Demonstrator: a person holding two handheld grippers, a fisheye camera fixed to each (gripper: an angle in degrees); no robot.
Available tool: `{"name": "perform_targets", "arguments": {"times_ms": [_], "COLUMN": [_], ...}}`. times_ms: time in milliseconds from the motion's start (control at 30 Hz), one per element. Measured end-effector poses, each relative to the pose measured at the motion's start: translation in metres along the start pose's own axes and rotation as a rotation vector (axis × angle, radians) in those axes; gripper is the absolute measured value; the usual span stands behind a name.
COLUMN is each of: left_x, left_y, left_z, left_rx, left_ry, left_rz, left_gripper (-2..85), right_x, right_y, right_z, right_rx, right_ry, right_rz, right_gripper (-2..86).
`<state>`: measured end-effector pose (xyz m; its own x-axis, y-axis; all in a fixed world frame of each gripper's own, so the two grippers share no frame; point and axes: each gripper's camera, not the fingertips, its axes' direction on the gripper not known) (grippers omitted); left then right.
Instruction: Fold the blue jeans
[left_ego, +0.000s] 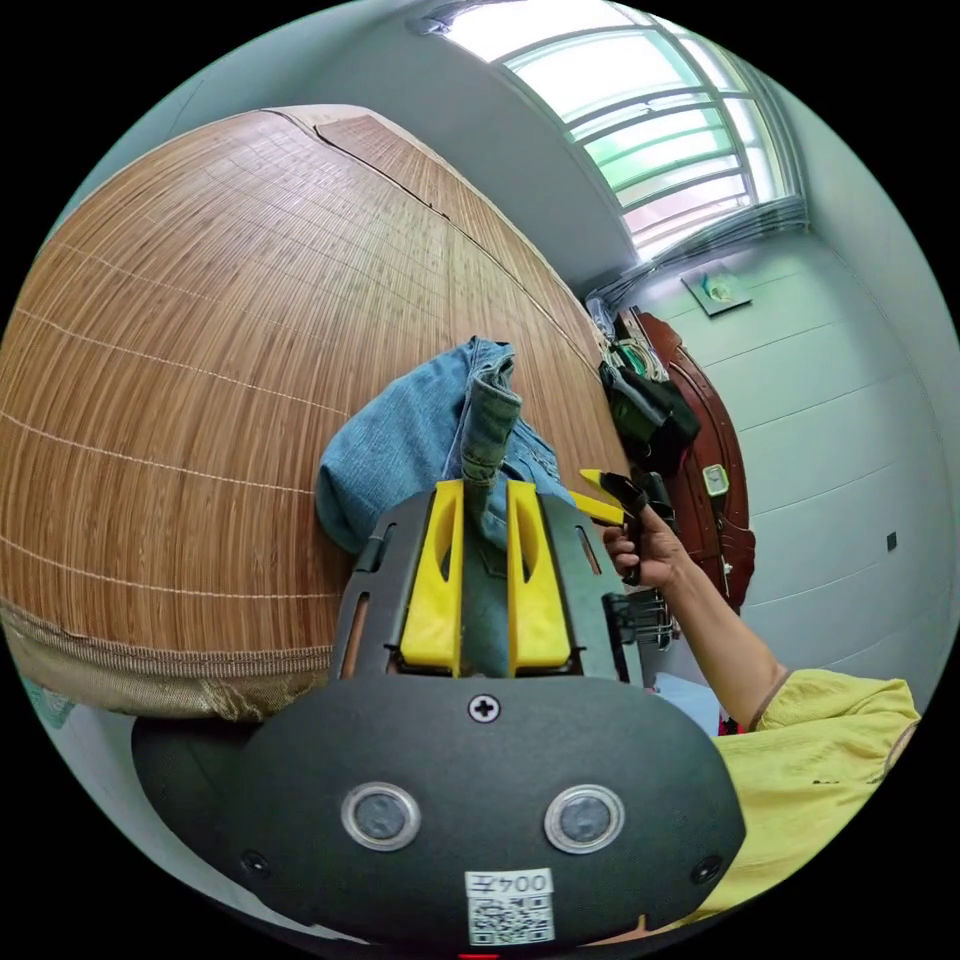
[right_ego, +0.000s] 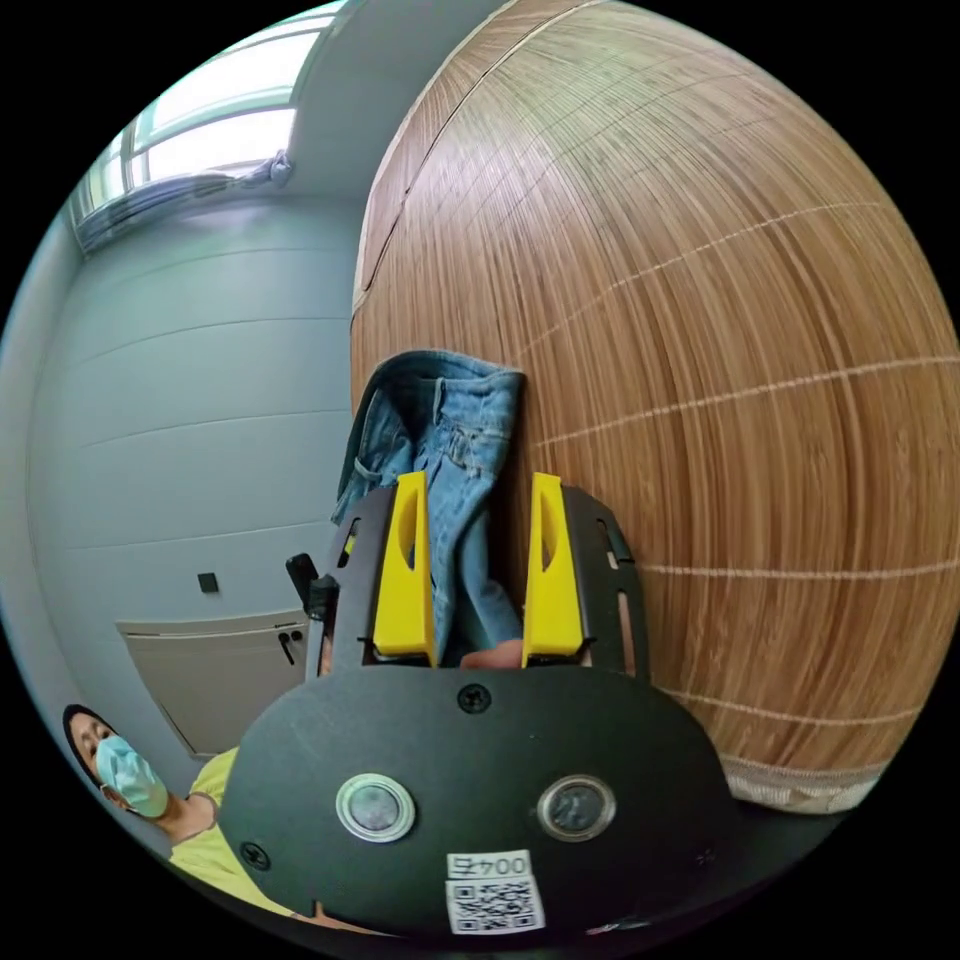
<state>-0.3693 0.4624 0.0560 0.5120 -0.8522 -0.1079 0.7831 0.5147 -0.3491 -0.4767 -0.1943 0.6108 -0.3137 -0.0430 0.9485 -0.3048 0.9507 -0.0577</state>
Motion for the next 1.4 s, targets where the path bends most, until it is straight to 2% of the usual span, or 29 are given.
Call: {"name": "perform_targets", "arguments": {"times_ms": [167, 233, 367, 567, 633, 667, 733, 833, 933, 1167, 1400], "left_x": [-0.006, 0.004, 0.037, 0.116, 0.156, 0.165, 0.202, 0.247, 0.285, 0.331, 0.300], "left_y": [-0.013, -0.017, -0.027, -0.067, -0.080, -0.083, -0.088, -0.085, -0.083, -0.087, -0.123], "left_z": [-0.011, -0.028, -0.069, -0.208, -0.275, -0.291, -0.353, -0.424, -0.467, -0.492, -0.495], "left_rx": [-0.023, 0.005, 0.050, 0.263, 0.369, 0.384, 0.499, 0.630, 0.662, 0.654, 0.613], "left_ry": [-0.016, -0.013, -0.020, -0.054, -0.106, -0.121, -0.080, -0.058, -0.039, -0.115, -0.081], "left_rz": [-0.006, 0.045, 0.170, 0.377, 0.449, 0.462, 0.551, 0.643, 0.742, 0.857, 0.786], "left_gripper": [4.4, 3.8, 3.4, 2.9, 2.7, 2.7, 2.6, 2.4, 2.3, 2.3, 1.9], "right_x": [-0.027, -0.043, -0.096, -0.298, -0.397, -0.420, -0.501, -0.572, -0.621, -0.662, -0.648], "right_y": [-0.007, 0.002, 0.028, 0.091, 0.137, 0.150, 0.205, 0.273, 0.331, 0.417, 0.449], "right_z": [0.029, 0.032, 0.013, -0.084, -0.148, -0.165, -0.227, -0.292, -0.333, -0.356, -0.346], "right_rx": [-0.057, -0.044, 0.026, 0.212, 0.368, 0.414, 0.578, 0.734, 0.805, 0.901, 0.816], "right_ry": [0.068, 0.110, 0.098, 0.186, 0.277, 0.294, 0.378, 0.388, 0.381, 0.493, 0.431], "right_rz": [-0.040, -0.050, -0.168, -0.596, -0.774, -0.813, -0.928, -1.049, -1.111, -1.113, -1.083], "right_gripper": [9.9, 4.9, 3.9, 3.5, 3.4, 3.4, 3.4, 3.5, 3.4, 3.4, 3.3]}}
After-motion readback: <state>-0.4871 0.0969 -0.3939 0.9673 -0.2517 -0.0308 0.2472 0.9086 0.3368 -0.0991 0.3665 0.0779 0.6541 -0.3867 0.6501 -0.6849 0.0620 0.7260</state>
